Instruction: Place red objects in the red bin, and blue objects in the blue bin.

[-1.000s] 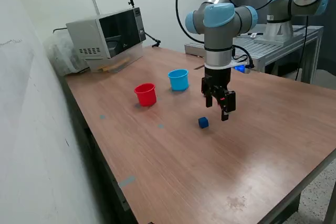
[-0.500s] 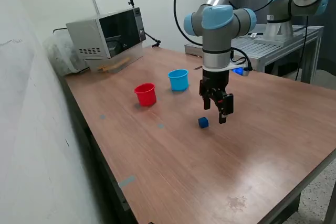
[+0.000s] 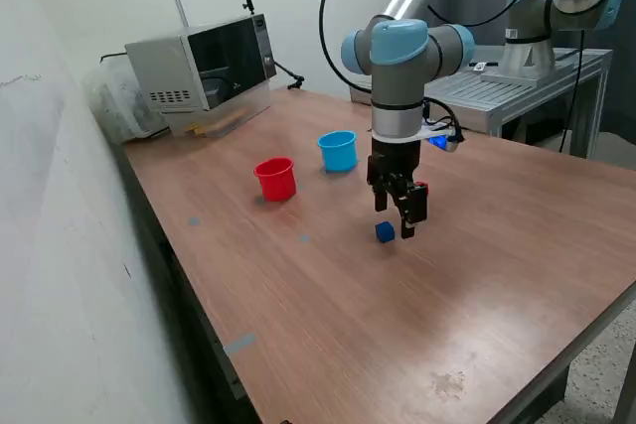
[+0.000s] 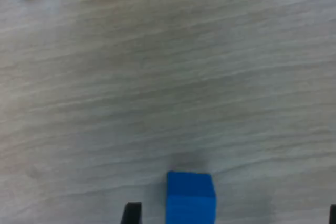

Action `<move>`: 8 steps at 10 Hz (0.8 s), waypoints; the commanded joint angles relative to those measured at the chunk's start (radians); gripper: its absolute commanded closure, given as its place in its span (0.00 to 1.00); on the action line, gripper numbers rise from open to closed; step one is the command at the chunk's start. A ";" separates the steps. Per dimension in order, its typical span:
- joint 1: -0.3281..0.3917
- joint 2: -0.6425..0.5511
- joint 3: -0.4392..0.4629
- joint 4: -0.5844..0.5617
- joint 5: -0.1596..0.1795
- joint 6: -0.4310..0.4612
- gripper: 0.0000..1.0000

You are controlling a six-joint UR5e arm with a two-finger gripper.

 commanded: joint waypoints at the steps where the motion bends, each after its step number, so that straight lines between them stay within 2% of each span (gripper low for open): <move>1: -0.019 0.016 -0.012 -0.002 -0.009 0.000 0.00; 8: -0.024 0.043 -0.013 -0.002 -0.015 0.000 0.00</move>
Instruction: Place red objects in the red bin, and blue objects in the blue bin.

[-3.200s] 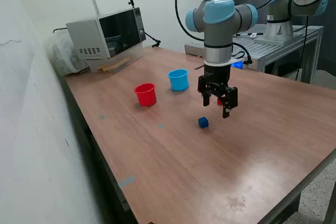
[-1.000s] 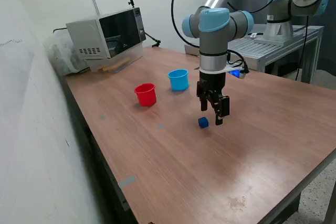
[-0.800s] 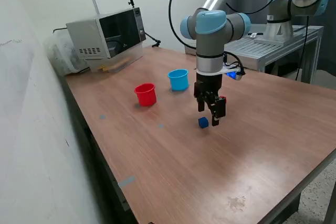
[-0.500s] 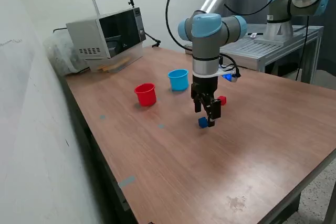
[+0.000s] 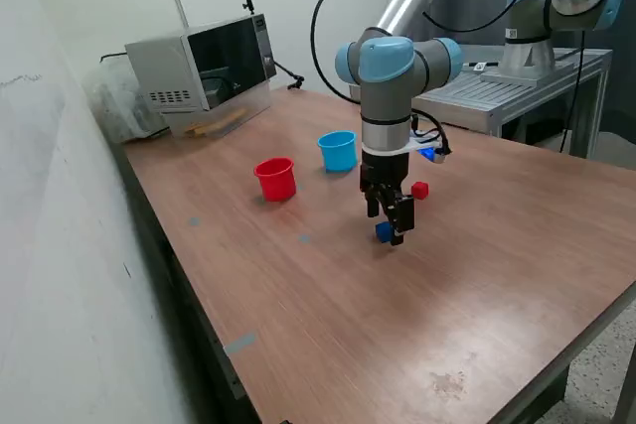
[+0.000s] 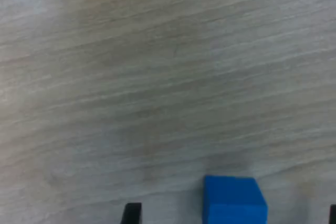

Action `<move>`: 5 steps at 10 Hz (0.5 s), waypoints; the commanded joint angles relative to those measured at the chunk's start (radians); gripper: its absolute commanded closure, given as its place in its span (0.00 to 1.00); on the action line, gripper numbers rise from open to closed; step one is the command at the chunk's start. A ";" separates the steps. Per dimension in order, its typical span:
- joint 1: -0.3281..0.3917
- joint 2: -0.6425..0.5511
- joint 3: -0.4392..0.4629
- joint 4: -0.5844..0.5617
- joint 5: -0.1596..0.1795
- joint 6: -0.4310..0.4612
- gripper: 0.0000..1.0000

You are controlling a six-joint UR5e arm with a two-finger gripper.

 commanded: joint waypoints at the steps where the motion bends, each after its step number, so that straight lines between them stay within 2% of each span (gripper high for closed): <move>1: -0.001 0.008 0.000 -0.001 -0.011 -0.001 0.00; 5: -0.001 0.008 -0.002 0.000 -0.011 -0.005 0.00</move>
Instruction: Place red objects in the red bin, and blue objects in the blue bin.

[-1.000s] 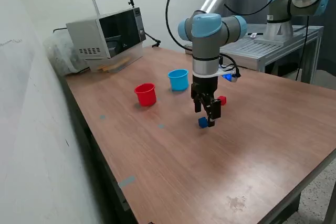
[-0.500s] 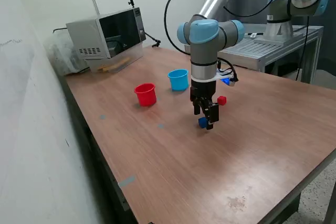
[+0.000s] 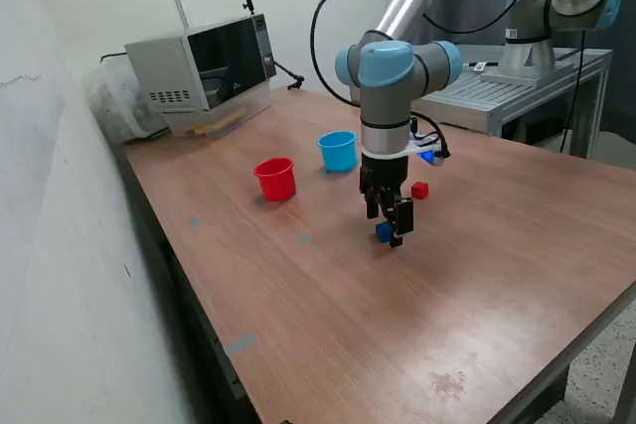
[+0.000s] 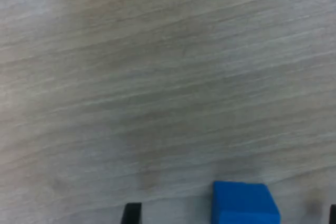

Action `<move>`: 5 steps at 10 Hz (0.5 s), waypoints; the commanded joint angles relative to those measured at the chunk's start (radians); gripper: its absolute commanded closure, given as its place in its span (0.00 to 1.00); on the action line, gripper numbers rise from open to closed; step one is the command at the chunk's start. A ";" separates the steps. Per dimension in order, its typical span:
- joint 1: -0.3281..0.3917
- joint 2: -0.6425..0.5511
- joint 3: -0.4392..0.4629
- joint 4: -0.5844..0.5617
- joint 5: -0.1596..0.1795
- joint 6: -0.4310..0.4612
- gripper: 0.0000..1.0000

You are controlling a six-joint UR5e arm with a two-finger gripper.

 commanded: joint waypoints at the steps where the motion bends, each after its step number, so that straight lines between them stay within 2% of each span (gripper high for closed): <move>1: 0.001 0.001 -0.001 0.001 -0.003 -0.009 0.00; 3: 0.001 0.001 0.000 0.001 -0.025 -0.009 0.00; 5: 0.001 -0.001 0.000 0.004 -0.025 -0.010 0.00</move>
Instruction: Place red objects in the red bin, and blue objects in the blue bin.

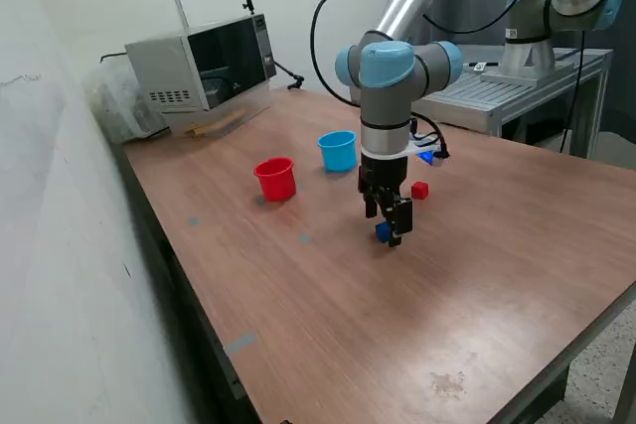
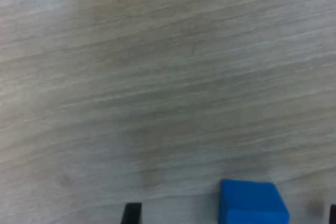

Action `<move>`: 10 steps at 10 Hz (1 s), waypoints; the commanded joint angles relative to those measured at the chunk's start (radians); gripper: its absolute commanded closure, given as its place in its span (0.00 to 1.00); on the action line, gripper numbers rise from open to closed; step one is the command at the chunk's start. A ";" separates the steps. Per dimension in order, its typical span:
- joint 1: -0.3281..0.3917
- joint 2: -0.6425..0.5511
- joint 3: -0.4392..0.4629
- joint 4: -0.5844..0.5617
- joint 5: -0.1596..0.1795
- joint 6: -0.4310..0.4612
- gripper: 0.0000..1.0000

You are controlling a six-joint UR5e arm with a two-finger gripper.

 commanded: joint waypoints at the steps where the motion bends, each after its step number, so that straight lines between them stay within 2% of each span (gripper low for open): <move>1: 0.000 -0.003 0.001 0.002 -0.009 -0.005 0.00; 10: 0.016 -0.024 0.024 0.007 -0.009 -0.011 0.00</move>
